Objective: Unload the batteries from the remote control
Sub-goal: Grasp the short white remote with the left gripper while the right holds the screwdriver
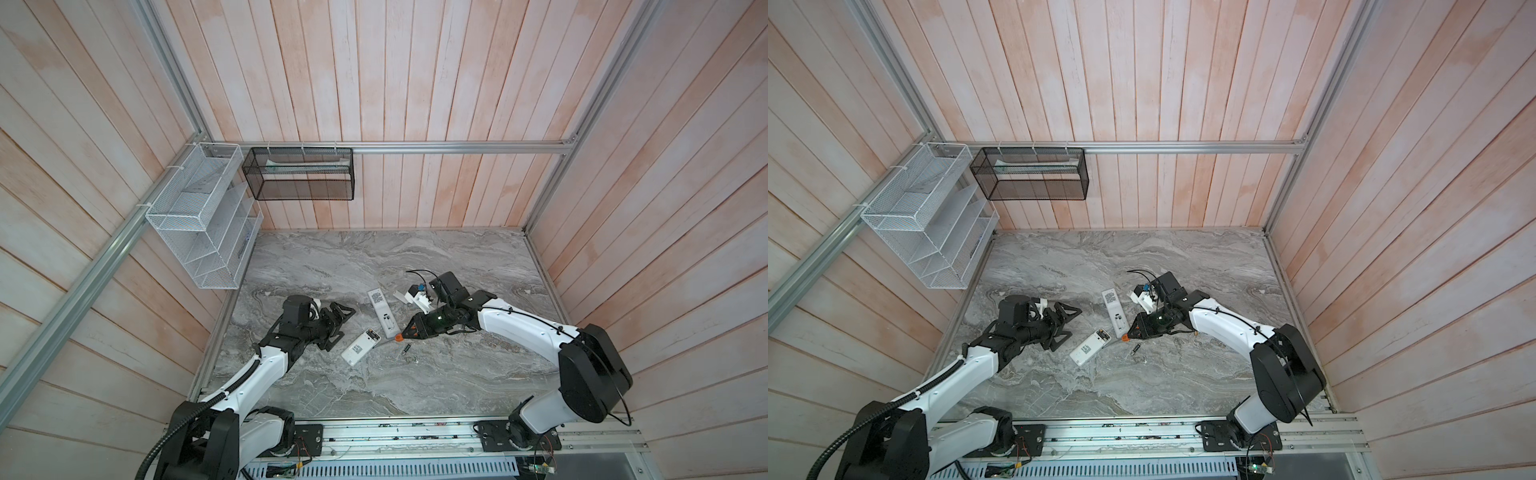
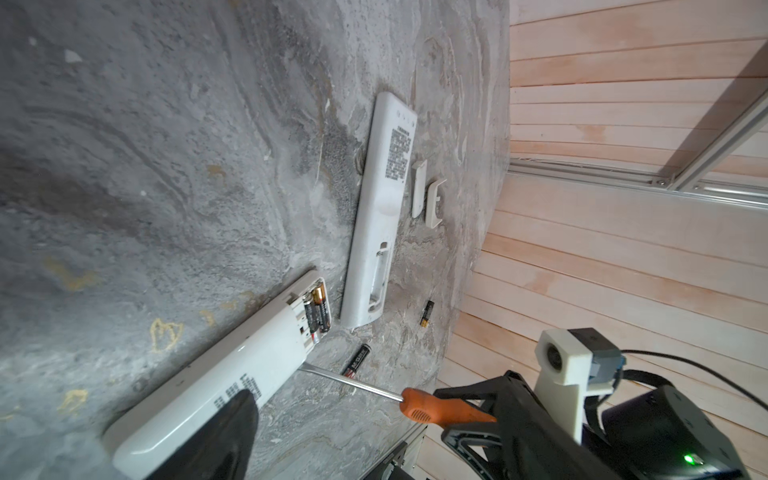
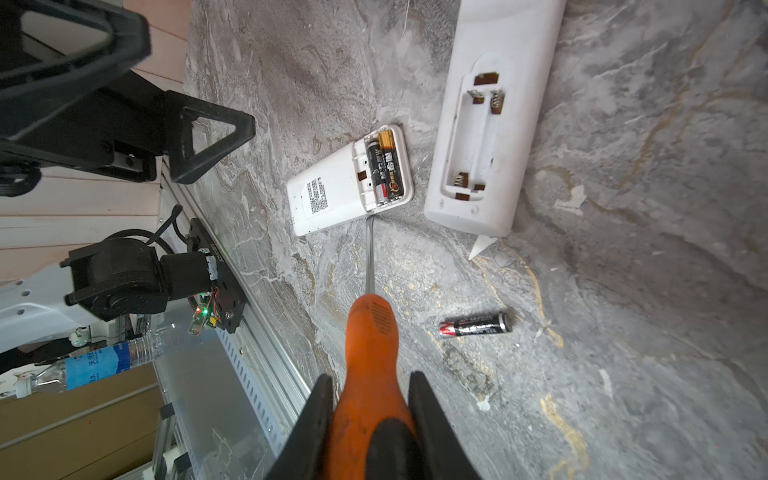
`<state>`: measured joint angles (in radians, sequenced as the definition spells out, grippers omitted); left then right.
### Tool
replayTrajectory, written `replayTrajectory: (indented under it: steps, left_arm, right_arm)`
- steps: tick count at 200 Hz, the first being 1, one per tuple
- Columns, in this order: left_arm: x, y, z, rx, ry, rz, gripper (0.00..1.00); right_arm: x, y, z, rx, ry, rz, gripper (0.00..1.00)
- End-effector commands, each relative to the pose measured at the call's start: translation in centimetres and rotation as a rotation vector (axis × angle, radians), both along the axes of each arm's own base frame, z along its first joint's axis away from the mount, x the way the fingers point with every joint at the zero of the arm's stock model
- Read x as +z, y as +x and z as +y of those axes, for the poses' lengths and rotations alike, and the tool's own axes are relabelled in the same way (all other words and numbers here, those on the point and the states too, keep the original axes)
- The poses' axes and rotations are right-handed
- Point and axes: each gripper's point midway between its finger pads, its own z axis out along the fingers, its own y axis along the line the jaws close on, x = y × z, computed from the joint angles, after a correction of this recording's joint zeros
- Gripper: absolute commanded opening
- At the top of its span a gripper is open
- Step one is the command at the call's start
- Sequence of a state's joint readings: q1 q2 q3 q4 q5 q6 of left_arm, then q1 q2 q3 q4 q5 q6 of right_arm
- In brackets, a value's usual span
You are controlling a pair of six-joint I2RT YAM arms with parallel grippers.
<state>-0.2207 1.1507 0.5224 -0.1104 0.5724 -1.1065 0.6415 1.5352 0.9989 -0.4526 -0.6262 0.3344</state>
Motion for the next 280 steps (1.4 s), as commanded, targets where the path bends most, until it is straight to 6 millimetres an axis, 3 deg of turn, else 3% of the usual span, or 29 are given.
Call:
replayTrajectory:
  steps: [1,39,95,135,165,196,210,231,280]
  left_arm:
    - [0.7,0.4,-0.1,-0.074,0.06,-0.036,0.92]
    - [1.7,1.6,-0.3,-0.175,0.151,-0.076,0.92]
    - [4.9,4.7,0.5,-0.37,0.469,-0.271,0.95]
    - [6.1,3.9,-2.2,-0.679,0.688,-0.555,1.0]
    - [4.5,2.1,-2.8,-0.93,0.806,-0.647,1.0]
    - [1.6,0.2,-1.6,-1.171,0.96,-0.631,1.0]
    - [1.1,0.1,-1.3,-1.188,0.96,-0.576,1.0]
    - [0.7,-1.4,-3.4,-1.209,0.858,-0.568,1.0]
    - [-3.2,-4.1,-5.6,-1.177,0.822,-0.424,1.0]
  right_arm:
    - [2.0,-0.1,0.0,0.037,0.023,-0.044,0.07]
    - [3.7,-0.5,-0.8,0.057,0.042,-0.09,0.08]
    - [7.5,3.1,-5.2,-0.124,0.053,-0.386,0.05]
    - [9.3,2.7,-5.6,-0.094,0.102,-0.548,0.03]
    - [10.2,2.1,-5.9,-0.056,0.12,-0.627,0.02]
    - [10.3,1.2,-5.6,-0.01,0.148,-0.63,0.01]
    - [10.1,1.1,-5.6,-0.011,0.152,-0.616,0.01]
    - [9.9,1.0,-5.6,-0.015,0.155,-0.599,0.01]
    - [9.7,0.9,-5.9,-0.031,0.146,-0.604,0.01]
